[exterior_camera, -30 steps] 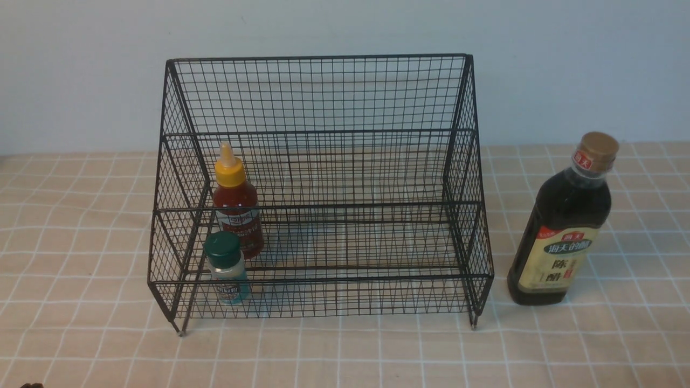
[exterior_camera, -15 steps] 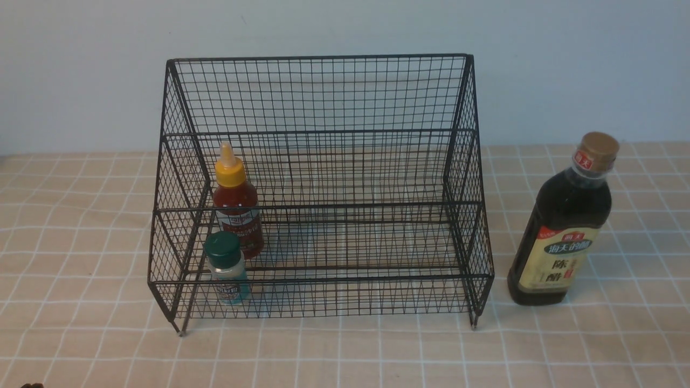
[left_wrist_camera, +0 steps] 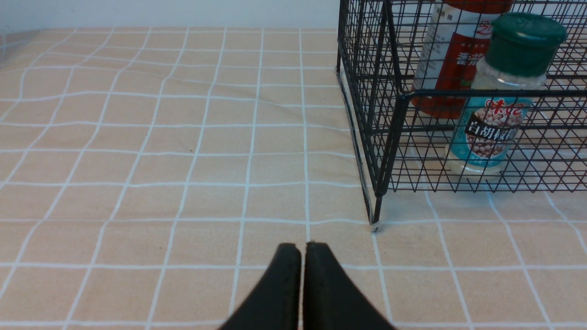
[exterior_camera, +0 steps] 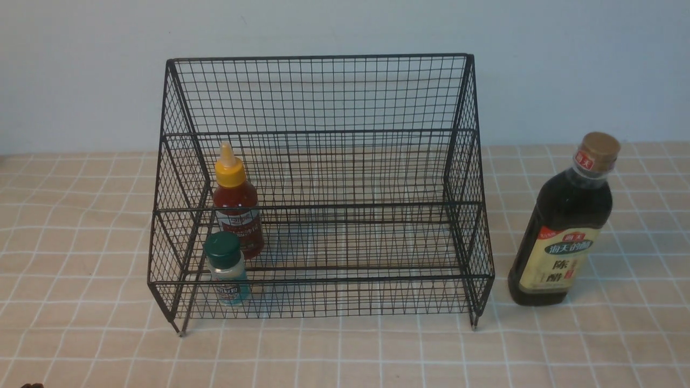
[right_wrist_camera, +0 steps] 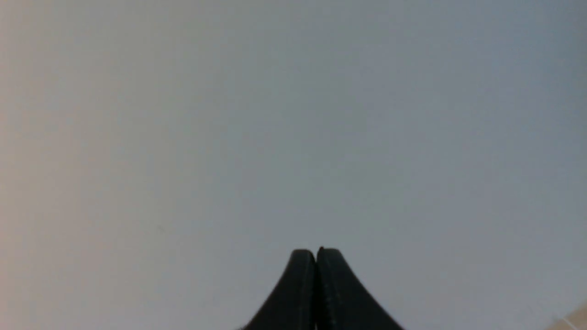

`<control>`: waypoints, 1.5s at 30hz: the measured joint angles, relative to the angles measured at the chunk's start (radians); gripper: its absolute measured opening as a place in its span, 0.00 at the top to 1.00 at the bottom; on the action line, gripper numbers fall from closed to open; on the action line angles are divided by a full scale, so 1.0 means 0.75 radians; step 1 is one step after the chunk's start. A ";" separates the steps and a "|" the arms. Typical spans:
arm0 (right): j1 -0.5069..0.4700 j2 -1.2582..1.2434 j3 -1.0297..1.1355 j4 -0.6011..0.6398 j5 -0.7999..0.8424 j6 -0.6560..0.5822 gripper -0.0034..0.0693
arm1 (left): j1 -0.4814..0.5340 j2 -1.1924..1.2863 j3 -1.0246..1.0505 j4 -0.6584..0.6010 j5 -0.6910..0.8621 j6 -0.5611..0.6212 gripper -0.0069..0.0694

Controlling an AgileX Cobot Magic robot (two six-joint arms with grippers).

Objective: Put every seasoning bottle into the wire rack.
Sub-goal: Use the right arm to grab the condiment bottle closest to it

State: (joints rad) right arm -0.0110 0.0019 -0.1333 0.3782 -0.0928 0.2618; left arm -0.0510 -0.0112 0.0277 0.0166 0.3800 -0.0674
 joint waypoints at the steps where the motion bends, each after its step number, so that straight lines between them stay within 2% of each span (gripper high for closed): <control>1: 0.000 0.026 -0.057 -0.010 0.048 0.003 0.97 | 0.000 0.000 0.000 0.000 0.000 0.000 0.92; 5: 0.000 0.237 -0.446 -0.093 0.399 -0.023 0.97 | 0.000 0.000 0.000 0.000 0.000 0.000 0.92; 9: 0.000 0.699 -0.941 -0.119 1.081 -0.245 0.97 | 0.000 0.000 0.000 0.000 0.000 0.000 0.92; 10: 0.000 0.740 -0.961 -0.116 1.111 -0.257 0.97 | 0.000 0.000 0.000 0.000 0.000 0.000 0.92; 12: 0.000 1.002 -1.216 -0.084 1.476 -0.419 0.97 | 0.000 0.000 0.000 0.000 0.000 0.000 0.92; 13: 0.000 1.021 -1.216 -0.081 1.476 -0.419 0.97 | 0.000 0.000 0.000 0.000 0.000 0.000 0.92; 14: 0.000 1.167 -1.366 -0.065 1.625 -0.479 0.97 | 0.000 0.000 0.000 0.000 0.000 0.000 0.92; 16: 0.000 1.304 -1.488 -0.055 1.734 -0.512 0.97 | 0.000 0.000 0.000 0.000 0.000 0.000 0.92; 21: 0.026 1.664 -1.777 -0.068 1.794 -0.531 0.97 | 0.000 0.000 0.000 0.000 0.000 0.000 0.92; 25: 0.172 1.863 -1.888 -0.216 1.797 -0.522 0.95 | 0.000 0.000 0.000 0.000 0.000 0.000 0.92; 29: 0.254 1.931 -1.897 -0.358 1.798 -0.436 0.90 | 0.000 0.000 0.000 0.000 0.000 0.000 0.92; 32: 0.302 1.964 -1.898 -0.475 1.799 -0.330 0.79 | 0.000 0.000 0.000 0.000 0.000 0.000 0.92; 37: 0.321 1.992 -1.904 -0.493 1.800 -0.299 0.51 | 0.000 0.000 0.000 0.000 0.000 0.000 0.92; 38: 0.321 1.994 -1.904 -0.493 1.800 -0.299 0.50 | 0.000 0.000 0.000 0.000 0.000 0.000 0.92; 39: 0.321 2.014 -1.904 -0.491 1.800 -0.299 0.39 | 0.000 0.000 0.000 0.000 0.000 0.000 0.92; 42: 0.321 2.056 -1.904 -0.491 1.800 -0.299 0.26 | 0.000 0.000 0.000 0.000 0.000 0.000 0.92; 45: 0.321 2.095 -1.904 -0.487 1.798 -0.299 0.18 | 0.000 0.000 0.000 0.000 0.000 0.000 0.92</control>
State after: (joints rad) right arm 0.2299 1.5732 -1.5609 0.0130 1.2560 0.0373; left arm -0.0510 -0.0112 0.0277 0.0166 0.3800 -0.0674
